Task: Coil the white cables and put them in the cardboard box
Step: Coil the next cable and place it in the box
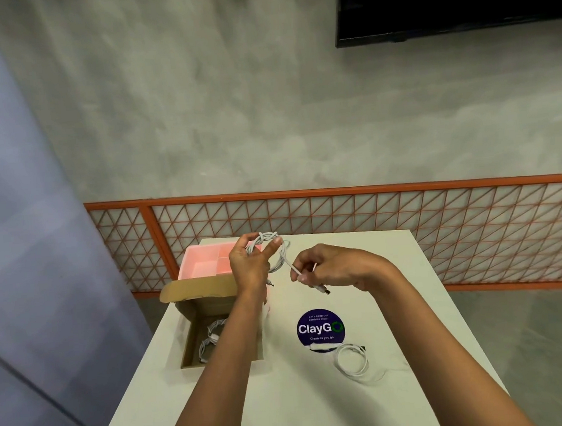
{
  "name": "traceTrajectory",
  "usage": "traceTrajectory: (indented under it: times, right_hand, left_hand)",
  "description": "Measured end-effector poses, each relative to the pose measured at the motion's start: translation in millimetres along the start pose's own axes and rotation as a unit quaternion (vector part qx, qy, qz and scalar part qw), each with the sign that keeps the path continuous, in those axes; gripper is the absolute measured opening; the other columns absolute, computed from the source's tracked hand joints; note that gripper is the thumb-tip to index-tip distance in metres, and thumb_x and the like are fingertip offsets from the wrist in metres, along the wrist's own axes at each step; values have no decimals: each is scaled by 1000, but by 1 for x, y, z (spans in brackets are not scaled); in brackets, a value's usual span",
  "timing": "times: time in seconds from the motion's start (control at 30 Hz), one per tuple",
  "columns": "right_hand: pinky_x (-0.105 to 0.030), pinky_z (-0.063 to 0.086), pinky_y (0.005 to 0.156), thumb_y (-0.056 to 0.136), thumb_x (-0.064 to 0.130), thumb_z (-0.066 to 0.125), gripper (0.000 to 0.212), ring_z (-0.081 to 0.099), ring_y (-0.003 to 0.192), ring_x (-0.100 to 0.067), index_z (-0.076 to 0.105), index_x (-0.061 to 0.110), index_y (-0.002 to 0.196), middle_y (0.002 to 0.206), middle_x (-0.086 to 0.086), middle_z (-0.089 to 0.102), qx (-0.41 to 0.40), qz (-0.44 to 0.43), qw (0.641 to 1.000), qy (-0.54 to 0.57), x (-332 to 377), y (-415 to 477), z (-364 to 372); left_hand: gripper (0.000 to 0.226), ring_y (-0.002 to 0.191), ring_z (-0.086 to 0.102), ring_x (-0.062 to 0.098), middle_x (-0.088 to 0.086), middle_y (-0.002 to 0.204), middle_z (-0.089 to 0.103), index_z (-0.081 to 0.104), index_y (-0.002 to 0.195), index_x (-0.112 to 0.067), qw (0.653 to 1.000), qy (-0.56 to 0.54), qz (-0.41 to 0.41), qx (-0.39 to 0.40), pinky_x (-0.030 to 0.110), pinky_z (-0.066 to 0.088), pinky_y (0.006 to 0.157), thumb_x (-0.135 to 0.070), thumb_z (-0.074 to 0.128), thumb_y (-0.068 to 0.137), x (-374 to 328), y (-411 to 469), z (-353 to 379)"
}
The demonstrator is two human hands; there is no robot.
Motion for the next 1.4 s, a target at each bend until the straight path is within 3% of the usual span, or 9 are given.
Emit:
traceTrajectory:
  times: [0.13, 0.33, 0.57, 0.67, 0.77, 0.97, 1.2, 1.3, 1.4]
  right_hand:
    - [-26, 37, 64, 94, 6, 50, 12, 45, 70, -17, 59, -1, 100, 79, -5, 50, 9, -75, 997, -14, 8, -10, -1]
    - [-25, 38, 63, 95, 8, 52, 8, 46, 72, -16, 58, 12, 91, 78, 0, 50, 17, -137, 990, 2, 8, -15, -4]
    - [-20, 34, 64, 94, 5, 53, 20, 49, 71, -3, 61, 21, 83, 79, 4, 54, -25, -76, 994, 75, -13, -19, -26]
    - [-19, 44, 66, 94, -3, 48, 22, 54, 71, -10, 62, 13, 86, 83, -1, 55, -47, -55, 986, 147, -30, -15, -33]
    - [-26, 54, 80, 93, 10, 56, 8, 56, 75, -15, 62, 6, 89, 84, -4, 56, -46, -40, 967, 247, -39, -14, -32]
    - [-21, 51, 70, 92, 24, 59, 20, 57, 73, -14, 65, 12, 78, 84, -5, 62, -187, -49, 951, 241, -50, -13, -46]
    - [-18, 54, 70, 93, 22, 58, 19, 66, 72, -14, 70, 7, 89, 81, -14, 63, -273, -99, 919, 268, -55, -7, -47]
    - [-19, 55, 67, 95, 17, 56, 16, 67, 67, -12, 68, 8, 90, 84, -16, 62, -308, -121, 894, 302, -58, -3, -45]
    - [-18, 55, 64, 95, 13, 54, 14, 66, 62, -9, 66, 6, 94, 79, -14, 62, -322, -143, 872, 340, -61, -2, -42]
  left_hand:
    - [27, 77, 67, 11, 0, 87, 69, 60, 97, -10, 999, 21, 48, -11, 20, 53, 55, -7, 76, 76, -2, -4, -3]
    - [25, 78, 68, 14, 1, 86, 70, 60, 93, -11, 993, 19, 115, -4, 30, 56, 69, -7, 77, 75, -5, -6, -3]
    - [16, 62, 66, 2, -10, 72, 69, 61, 92, -21, 997, -52, 47, 35, 17, 51, 55, -17, 73, 81, -8, -6, -3]
    - [16, 44, 38, 4, -10, 49, 42, 62, 90, -17, 991, -107, -14, 82, 14, 35, 43, -31, 55, 93, -4, -4, -5]
    - [22, 51, 33, 6, -6, 55, 36, 61, 88, -16, 981, -140, -42, 126, 14, 37, 47, -27, 46, 99, -1, -4, -5]
    - [19, 71, 53, 10, 2, 76, 56, 60, 100, -15, 969, 43, -9, 242, 24, 44, 76, -25, 43, 99, -1, -5, -10]
    - [23, 52, 27, 6, -4, 59, 32, 51, 84, -14, 936, -260, -157, 177, 17, 29, 52, -32, 46, 98, -12, -12, 7]
    - [24, 51, 43, 5, 0, 71, 55, 54, 95, -16, 953, -199, -102, 206, 16, 37, 45, -21, 69, 76, -18, -17, 14]
    - [48, 77, 63, 20, 11, 92, 67, 64, 105, -20, 958, -132, -66, 247, 27, 50, 59, -2, 76, 62, -16, -21, 21]
Point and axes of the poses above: each hand's wrist, its own y-axis towards the middle knuckle, its own z-axis out of the palm, x = y × z, the point moved 4 cm from there along y, towards the middle knuckle
